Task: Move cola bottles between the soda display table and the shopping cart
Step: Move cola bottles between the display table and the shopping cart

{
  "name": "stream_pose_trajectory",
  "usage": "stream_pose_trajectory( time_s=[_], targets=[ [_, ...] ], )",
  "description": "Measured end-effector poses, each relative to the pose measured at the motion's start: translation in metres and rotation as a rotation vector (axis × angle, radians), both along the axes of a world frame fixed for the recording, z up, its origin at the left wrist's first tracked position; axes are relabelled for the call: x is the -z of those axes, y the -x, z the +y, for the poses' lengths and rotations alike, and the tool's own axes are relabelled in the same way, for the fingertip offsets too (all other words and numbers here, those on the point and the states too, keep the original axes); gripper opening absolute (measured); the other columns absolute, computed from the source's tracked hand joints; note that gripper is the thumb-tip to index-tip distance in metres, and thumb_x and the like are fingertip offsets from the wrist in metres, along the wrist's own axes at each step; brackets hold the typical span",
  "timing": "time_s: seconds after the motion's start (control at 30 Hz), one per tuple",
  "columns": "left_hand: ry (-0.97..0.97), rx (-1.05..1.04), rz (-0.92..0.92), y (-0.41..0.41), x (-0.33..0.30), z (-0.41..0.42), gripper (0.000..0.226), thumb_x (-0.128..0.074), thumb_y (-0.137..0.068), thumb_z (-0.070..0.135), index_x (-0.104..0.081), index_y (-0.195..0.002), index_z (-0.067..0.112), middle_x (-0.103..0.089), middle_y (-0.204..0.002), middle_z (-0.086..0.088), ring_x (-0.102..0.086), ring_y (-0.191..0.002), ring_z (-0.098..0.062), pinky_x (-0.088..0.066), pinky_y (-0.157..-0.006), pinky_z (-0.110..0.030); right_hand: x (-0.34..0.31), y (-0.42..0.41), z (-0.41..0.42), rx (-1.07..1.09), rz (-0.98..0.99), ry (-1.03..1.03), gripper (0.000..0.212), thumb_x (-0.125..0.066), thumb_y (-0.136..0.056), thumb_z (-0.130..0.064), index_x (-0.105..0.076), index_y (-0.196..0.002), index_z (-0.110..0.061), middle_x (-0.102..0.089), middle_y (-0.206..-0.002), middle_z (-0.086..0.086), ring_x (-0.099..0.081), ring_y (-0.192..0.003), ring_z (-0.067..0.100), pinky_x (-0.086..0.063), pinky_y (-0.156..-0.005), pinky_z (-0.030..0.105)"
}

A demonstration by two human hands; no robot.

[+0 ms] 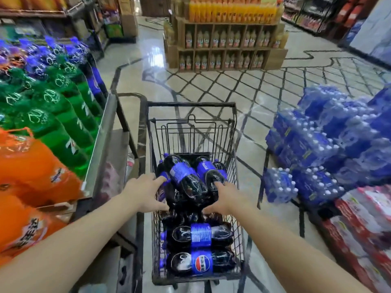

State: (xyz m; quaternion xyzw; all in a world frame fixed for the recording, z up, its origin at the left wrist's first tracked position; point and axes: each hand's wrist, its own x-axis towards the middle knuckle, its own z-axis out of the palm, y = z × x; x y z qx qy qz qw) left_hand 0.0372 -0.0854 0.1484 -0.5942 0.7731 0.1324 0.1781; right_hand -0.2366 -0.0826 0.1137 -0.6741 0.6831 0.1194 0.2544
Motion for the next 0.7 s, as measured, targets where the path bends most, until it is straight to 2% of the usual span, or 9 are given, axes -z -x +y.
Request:
stream_pose_trajectory(
  time_s=[0.17,0.37,0.43,0.5,0.57,0.63,0.67,0.7],
  targets=[
    [-0.082,-0.081,-0.006,0.006,0.024,-0.052,0.104,-0.067,-0.079,0.081,-0.026,-0.162,0.034,-0.047,-0.148,-0.002,-0.046,-0.141,-0.026,-0.046,-0.105,-0.044,0.027,-0.001,-0.061,-0.017,-0.072,-0.007,0.124,-0.085,-0.063,-0.069,-0.023,-0.157,-0.016,-0.038,-0.157,0.012,-0.039,-0.143,0.032,-0.042,-0.111,0.046],
    [-0.194,-0.238,0.097,0.009,0.058,-0.104,0.107,-0.076,-0.074,0.078,-0.028,-0.161,0.035,-0.048,-0.149,-0.001,-0.052,-0.136,-0.025,-0.050,-0.105,-0.046,0.066,-0.013,-0.108,-0.042,-0.061,-0.053,0.120,-0.076,-0.053,-0.085,-0.039,-0.143,-0.015,-0.048,-0.146,0.012,-0.046,-0.134,0.033,-0.043,-0.109,0.049],
    [-0.232,-0.318,0.183,0.009,0.074,-0.120,0.104,-0.079,-0.077,0.071,-0.033,-0.160,0.030,-0.049,-0.150,-0.005,-0.052,-0.136,-0.026,-0.048,-0.107,-0.042,0.081,-0.022,-0.116,-0.039,-0.069,-0.071,0.126,-0.074,-0.056,-0.086,-0.033,-0.150,-0.014,-0.045,-0.149,0.015,-0.045,-0.137,0.035,-0.043,-0.110,0.049],
    [-0.255,-0.407,0.292,0.008,0.088,-0.134,0.097,-0.083,-0.081,0.061,-0.039,-0.158,0.021,-0.053,-0.147,-0.009,-0.056,-0.130,-0.025,-0.046,-0.103,-0.034,0.096,-0.032,-0.122,-0.031,-0.123,-0.120,0.134,-0.077,-0.067,-0.078,-0.013,-0.162,-0.008,-0.032,-0.160,0.017,-0.031,-0.148,0.035,-0.036,-0.117,0.048],
    [-0.289,-0.489,0.381,0.007,0.104,-0.146,0.089,-0.083,-0.084,0.054,-0.043,-0.155,0.016,-0.063,-0.127,-0.002,-0.062,-0.111,-0.020,-0.047,-0.091,-0.028,0.110,-0.042,-0.125,-0.014,-0.191,-0.156,0.132,-0.078,-0.075,-0.068,-0.002,-0.163,-0.005,-0.024,-0.164,0.018,-0.024,-0.151,0.034,-0.028,-0.121,0.044],
    [-0.341,-0.573,0.443,0.006,0.118,-0.159,0.087,-0.083,-0.086,0.051,-0.042,-0.154,0.016,-0.061,-0.106,0.009,-0.062,-0.092,-0.011,-0.047,-0.076,-0.023,0.122,-0.049,-0.128,0.028,-0.226,-0.157,0.128,-0.079,-0.078,-0.065,-0.003,-0.162,-0.005,-0.026,-0.163,0.017,-0.026,-0.150,0.033,-0.030,-0.121,0.042],
    [-0.371,-0.606,0.483,0.006,0.122,-0.166,0.090,-0.084,-0.085,0.050,-0.040,-0.155,0.016,-0.061,-0.110,0.008,-0.062,-0.090,-0.008,-0.047,-0.073,-0.020,0.127,-0.052,-0.129,0.046,-0.229,-0.159,0.127,-0.078,-0.078,-0.065,-0.004,-0.162,-0.005,-0.027,-0.163,0.016,-0.028,-0.149,0.033,-0.031,-0.120,0.041],
    [-0.396,-0.649,0.519,0.003,0.134,-0.176,0.095,-0.086,-0.083,0.049,-0.038,-0.157,0.015,-0.061,-0.122,0.002,-0.063,-0.097,-0.009,-0.049,-0.078,-0.020,0.132,-0.055,-0.131,0.060,-0.225,-0.165,0.127,-0.078,-0.078,-0.066,-0.004,-0.162,-0.005,-0.027,-0.162,0.016,-0.028,-0.149,0.032,-0.032,-0.119,0.041]
  ],
)
